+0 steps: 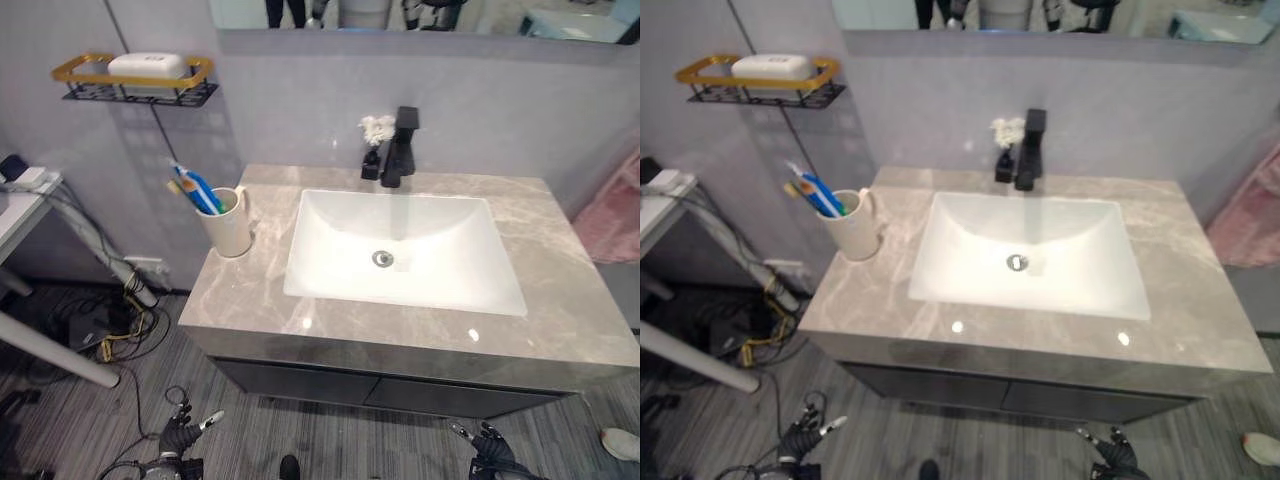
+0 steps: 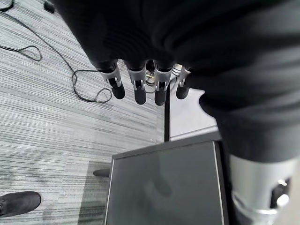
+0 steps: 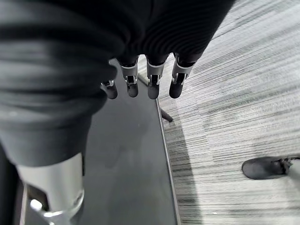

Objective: Put brush and paste in cup on sink, flatten towel.

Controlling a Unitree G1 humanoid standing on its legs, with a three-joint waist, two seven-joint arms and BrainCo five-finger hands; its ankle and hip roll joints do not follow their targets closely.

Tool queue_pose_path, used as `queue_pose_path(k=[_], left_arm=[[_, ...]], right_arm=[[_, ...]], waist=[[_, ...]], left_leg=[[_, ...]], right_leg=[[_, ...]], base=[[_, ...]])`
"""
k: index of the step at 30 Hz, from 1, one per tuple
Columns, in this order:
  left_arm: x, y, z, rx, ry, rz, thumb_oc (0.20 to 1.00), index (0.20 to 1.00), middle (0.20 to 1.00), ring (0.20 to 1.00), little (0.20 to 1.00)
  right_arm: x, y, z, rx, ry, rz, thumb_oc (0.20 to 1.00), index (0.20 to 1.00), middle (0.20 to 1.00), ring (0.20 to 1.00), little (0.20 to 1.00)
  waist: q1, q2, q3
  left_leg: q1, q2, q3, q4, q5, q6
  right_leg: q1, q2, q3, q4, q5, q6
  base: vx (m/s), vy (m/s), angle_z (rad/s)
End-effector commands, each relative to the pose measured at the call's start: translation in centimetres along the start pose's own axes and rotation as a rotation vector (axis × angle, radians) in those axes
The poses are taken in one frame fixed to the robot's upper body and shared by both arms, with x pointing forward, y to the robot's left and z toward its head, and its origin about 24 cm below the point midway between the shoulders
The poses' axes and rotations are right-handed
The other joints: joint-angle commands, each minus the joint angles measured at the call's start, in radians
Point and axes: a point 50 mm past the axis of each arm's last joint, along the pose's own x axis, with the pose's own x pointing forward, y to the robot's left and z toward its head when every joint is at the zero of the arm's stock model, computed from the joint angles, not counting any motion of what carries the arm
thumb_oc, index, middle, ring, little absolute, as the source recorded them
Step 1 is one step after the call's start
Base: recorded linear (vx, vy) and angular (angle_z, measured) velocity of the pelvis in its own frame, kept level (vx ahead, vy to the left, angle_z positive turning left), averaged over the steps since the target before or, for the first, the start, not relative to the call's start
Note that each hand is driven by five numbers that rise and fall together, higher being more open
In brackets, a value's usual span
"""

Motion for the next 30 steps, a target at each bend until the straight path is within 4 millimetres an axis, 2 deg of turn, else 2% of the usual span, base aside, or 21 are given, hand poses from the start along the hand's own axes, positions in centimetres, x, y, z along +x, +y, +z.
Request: queue_pose_path(k=[1, 8, 10, 11, 12, 14, 17, 18, 19, 20, 22, 23, 25, 26, 27, 30], left_arm=[[1.0, 0.4, 2.2, 0.047, -0.097, 0.011, 1.000, 1.000, 1.000, 1.000, 1.000], [0.7, 0.9, 3.1, 0.079, -0.140, 0.003, 1.000, 1.000, 1.000, 1.000, 1.000], [0.6, 1.7, 3.6, 0.096, -0.164, 0.013, 1.000, 1.000, 1.000, 1.000, 1.000], [0.6, 1.7, 3.6, 0.096, -0.164, 0.013, 1.000, 1.000, 1.000, 1.000, 1.000], [0.5, 1.9, 4.1, 0.104, -0.187, 0.007, 1.000, 1.000, 1.000, 1.000, 1.000], [0.4, 2.1, 4.9, 0.112, -0.222, -0.005, 1.000, 1.000, 1.000, 1.000, 1.000], [0.0, 2.5, 6.1, 0.148, -0.278, -0.032, 1.000, 1.000, 1.000, 1.000, 1.000], [0.0, 2.5, 6.0, 0.157, -0.277, -0.048, 1.000, 1.000, 1.000, 1.000, 1.000], [0.0, 2.5, 6.5, 0.164, -0.297, -0.057, 1.000, 1.000, 1.000, 1.000, 1.000], [0.0, 2.5, 6.5, 0.163, -0.297, -0.057, 1.000, 1.000, 1.000, 1.000, 1.000], [0.0, 2.8, 6.8, 0.136, -0.311, -0.046, 1.000, 1.000, 1.000, 1.000, 1.000], [-0.1, 2.9, 7.7, 0.124, -0.347, -0.060, 1.000, 1.000, 1.000, 1.000, 1.000], [-0.2, 3.1, 8.2, 0.110, -0.371, -0.066, 1.000, 1.000, 1.000, 1.000, 1.000], [-0.2, 3.1, 8.2, 0.110, -0.370, -0.066, 1.000, 1.000, 1.000, 1.000, 1.000], [-0.5, 3.1, 8.9, 0.120, -0.403, -0.085, 1.000, 1.000, 1.000, 1.000, 1.000], [-1.5, 4.0, 9.5, 0.079, -0.446, -0.088, 1.000, 1.000, 1.000, 1.000, 1.000]], right_arm=[[0.4, -0.4, 2.4, -0.073, -0.095, 0.002, 1.000, 1.000, 1.000, 1.000, 1.000], [0.7, 0.5, 3.7, -0.112, -0.125, 0.029, 1.000, 1.000, 1.000, 1.000, 1.000], [0.8, 1.0, 4.6, -0.120, -0.154, 0.043, 1.000, 1.000, 1.000, 1.000, 1.000], [0.8, 1.0, 4.6, -0.120, -0.154, 0.043, 1.000, 1.000, 1.000, 1.000, 1.000], [0.8, 1.0, 5.1, -0.125, -0.170, 0.041, 1.000, 1.000, 1.000, 1.000, 1.000], [0.9, 0.9, 5.5, -0.137, -0.186, 0.039, 1.000, 1.000, 1.000, 1.000, 1.000], [0.9, 0.8, 6.0, -0.154, -0.201, 0.038, 1.000, 1.000, 1.000, 1.000, 1.000], [0.9, 0.7, 6.0, -0.150, -0.204, 0.041, 1.000, 1.000, 1.000, 1.000, 1.000], [0.9, 0.5, 5.9, -0.139, -0.202, 0.035, 1.000, 1.000, 1.000, 1.000, 1.000], [0.9, 0.5, 5.9, -0.139, -0.201, 0.035, 1.000, 1.000, 1.000, 1.000, 1.000], [1.0, 0.4, 6.0, -0.139, -0.196, 0.027, 1.000, 1.000, 1.000, 1.000, 1.000], [1.0, 0.0, 5.4, -0.142, -0.178, 0.015, 1.000, 1.000, 1.000, 1.000, 1.000], [1.0, -0.3, 4.7, -0.140, -0.151, 0.009, 1.000, 1.000, 1.000, 1.000, 1.000], [1.0, -0.3, 4.7, -0.140, -0.151, 0.009, 1.000, 1.000, 1.000, 1.000, 1.000], [0.9, -0.7, 3.7, -0.145, -0.118, 0.000, 1.000, 1.000, 1.000, 1.000, 1.000], [0.8, -1.1, 2.4, -0.179, -0.070, -0.013, 1.000, 1.000, 1.000, 1.000, 1.000]], waist=[[0.019, -0.028, 0.011], [0.036, -0.035, 0.013], [0.043, -0.038, 0.019], [0.044, -0.038, 0.019], [0.045, -0.037, 0.021], [0.045, -0.032, 0.029], [0.045, -0.025, 0.050], [0.032, -0.019, 0.050], [0.021, -0.019, 0.051], [0.023, -0.018, 0.053], [0.030, -0.016, 0.063], [0.009, -0.016, 0.075], [0.006, -0.020, 0.092], [0.005, -0.020, 0.093], [0.009, -0.031, 0.090], [0.026, -0.034, 0.070]], left_leg=[[-0.003, 0.047, -0.043, 0.028, -0.042, -0.062], [-0.014, -0.005, -0.032, 0.087, -0.103, -0.013], [-0.014, -0.030, -0.027, 0.107, -0.121, 0.007], [-0.015, -0.031, -0.026, 0.108, -0.121, 0.007], [0.000, -0.051, -0.032, 0.108, -0.128, 0.022], [0.008, -0.061, -0.041, 0.113, -0.131, 0.032], [0.020, -0.066, -0.051, 0.123, -0.137, 0.046], [0.030, -0.072, -0.074, 0.119, -0.140, 0.049], [0.029, -0.076, -0.086, 0.121, -0.134, 0.051], [0.032, -0.075, -0.085, 0.121, -0.137, 0.050], [0.047, -0.075, -0.077, 0.110, -0.142, 0.047], [0.063, -0.084, -0.101, 0.112, -0.151, 0.048], [0.068, -0.096, -0.125, 0.143, -0.170, 0.045], [0.068, -0.096, -0.126, 0.145, -0.170, 0.045], [0.070, -0.106, -0.136, 0.153, -0.184, 0.042], [0.070, -0.102, -0.136, 0.143, -0.185, 0.036]], right_leg=[[-0.064, -0.052, -0.039, 0.064, 0.026, 0.042], [-0.068, -0.111, -0.014, 0.093, 0.043, 0.070], [-0.094, -0.143, 0.011, 0.149, 0.085, 0.082], [-0.095, -0.143, 0.013, 0.150, 0.085, 0.083], [-0.108, -0.165, 0.024, 0.192, 0.127, 0.087], [-0.126, -0.169, 0.034, 0.246, 0.144, 0.080], [-0.169, -0.133, 0.032, 0.316, 0.125, 0.059], [-0.179, -0.074, 0.075, 0.303, 0.069, 0.044], [-0.202, -0.034, 0.112, 0.277, 0.051, 0.033], [-0.201, -0.032, 0.114, 0.279, 0.047, 0.032], [-0.228, -0.047, 0.058, 0.210, 0.081, 0.039], [-0.280, -0.034, 0.100, 0.164, 0.118, 0.048], [-0.286, -0.045, 0.120, 0.159, 0.138, 0.057], [-0.284, -0.046, 0.119, 0.159, 0.138, 0.057], [-0.259, -0.052, 0.119, 0.125, 0.149, 0.058], [-0.222, -0.050, 0.099, 0.083, 0.158, 0.061]], base=[[0.02, 0.049, 0.59], [0.05, 0.155, 0.12], [0.03, 0.180, -0.08], [0.06, 0.233, -0.22], [0.05, 0.192, -0.18], [0.04, 0.224, 0.01], [0.03, 0.143, 0.04], [0.07, 0.114, 0.05], [0.08, 0.064, 0.07], [0.05, 0.052, 0.15], [0.09, 0.001, 0.32], [0.10, -0.026, 0.01], [0.09, -0.033, 0.17], [0.10, -0.076, 0.64], [0.07, -0.089, 0.60], [0.07, -0.092, 0.60]])
